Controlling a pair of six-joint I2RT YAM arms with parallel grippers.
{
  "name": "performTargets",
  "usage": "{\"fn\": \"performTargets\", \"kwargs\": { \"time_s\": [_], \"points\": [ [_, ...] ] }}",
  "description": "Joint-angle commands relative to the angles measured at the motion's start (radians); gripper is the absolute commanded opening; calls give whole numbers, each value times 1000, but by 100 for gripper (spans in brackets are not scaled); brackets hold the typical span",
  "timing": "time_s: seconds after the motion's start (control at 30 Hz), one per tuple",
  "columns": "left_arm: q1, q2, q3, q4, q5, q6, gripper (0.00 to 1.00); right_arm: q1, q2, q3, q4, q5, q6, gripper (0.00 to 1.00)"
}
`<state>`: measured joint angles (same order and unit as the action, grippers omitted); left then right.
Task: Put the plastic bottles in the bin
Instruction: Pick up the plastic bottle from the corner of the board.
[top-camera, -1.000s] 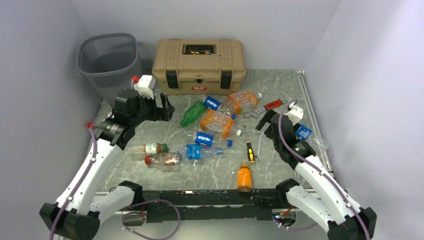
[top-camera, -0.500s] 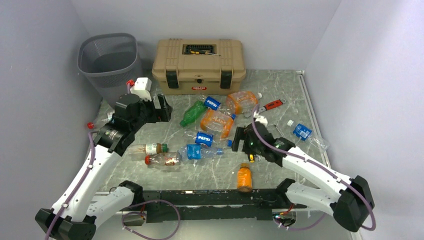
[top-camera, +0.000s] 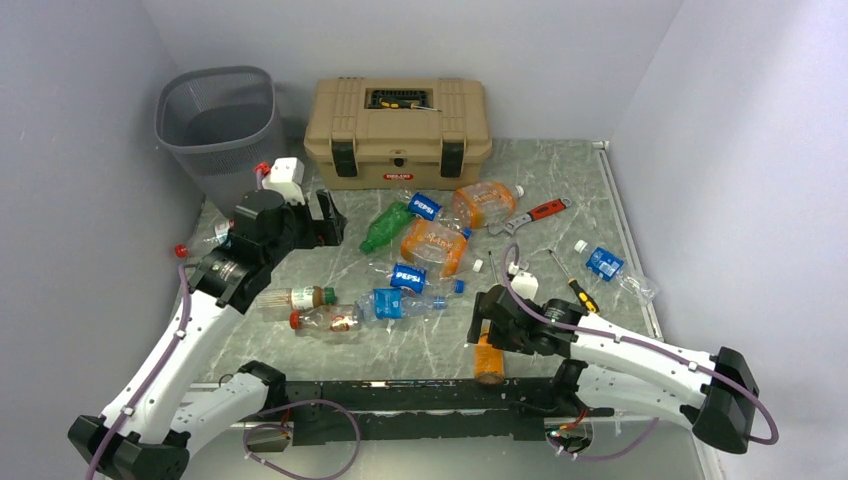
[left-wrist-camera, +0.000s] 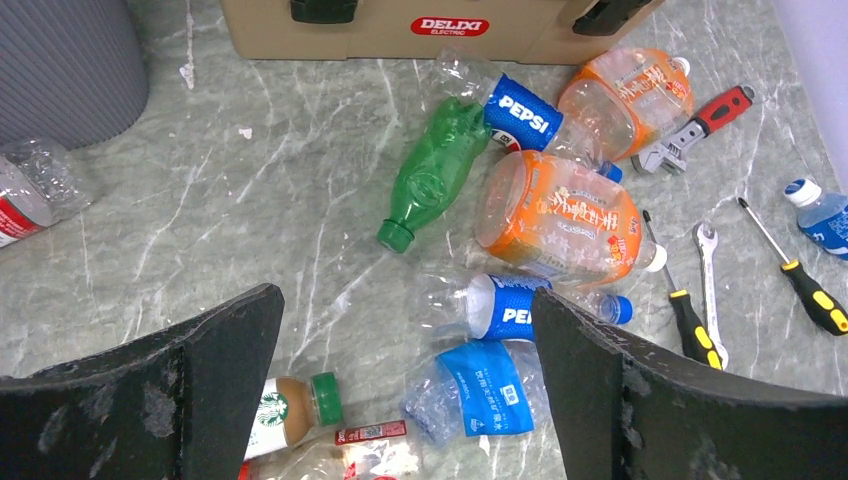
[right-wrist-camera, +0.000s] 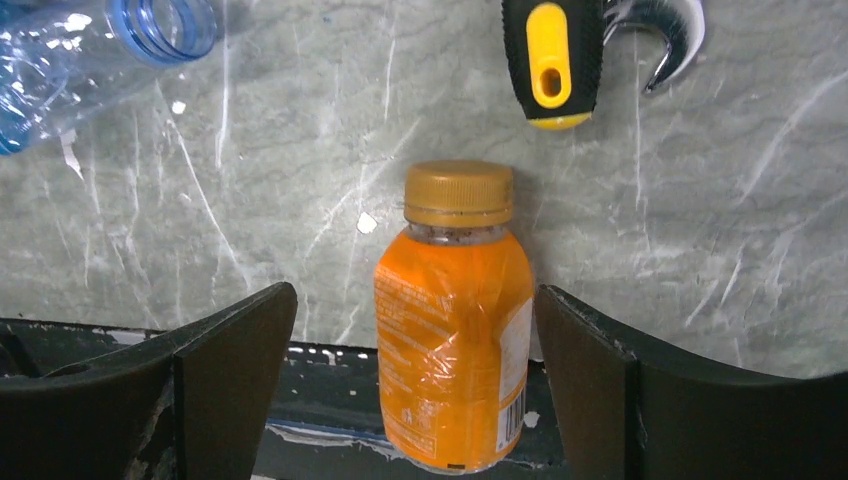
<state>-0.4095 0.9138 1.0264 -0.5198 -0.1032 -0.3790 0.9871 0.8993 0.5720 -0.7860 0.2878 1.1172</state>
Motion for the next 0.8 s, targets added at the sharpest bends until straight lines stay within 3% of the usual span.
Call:
{"fn": "performTargets", "kwargs": {
  "time_s": [0.0,0.23,0.6,0.77],
  "points": [
    [-20,7,26,13,-18,-2,99,35,-8,-11,-62,26,79,94],
    [-32,14,24,14,-18,7,99,79,34,-66,-30,-17,106,92],
    [-40,28,23,17,-8,15,99,120,103,-102,51,-35,88,81],
    [-41,30,26,15,-2,15,98,145,123,-107,67,-36,96,66]
  ]
}}
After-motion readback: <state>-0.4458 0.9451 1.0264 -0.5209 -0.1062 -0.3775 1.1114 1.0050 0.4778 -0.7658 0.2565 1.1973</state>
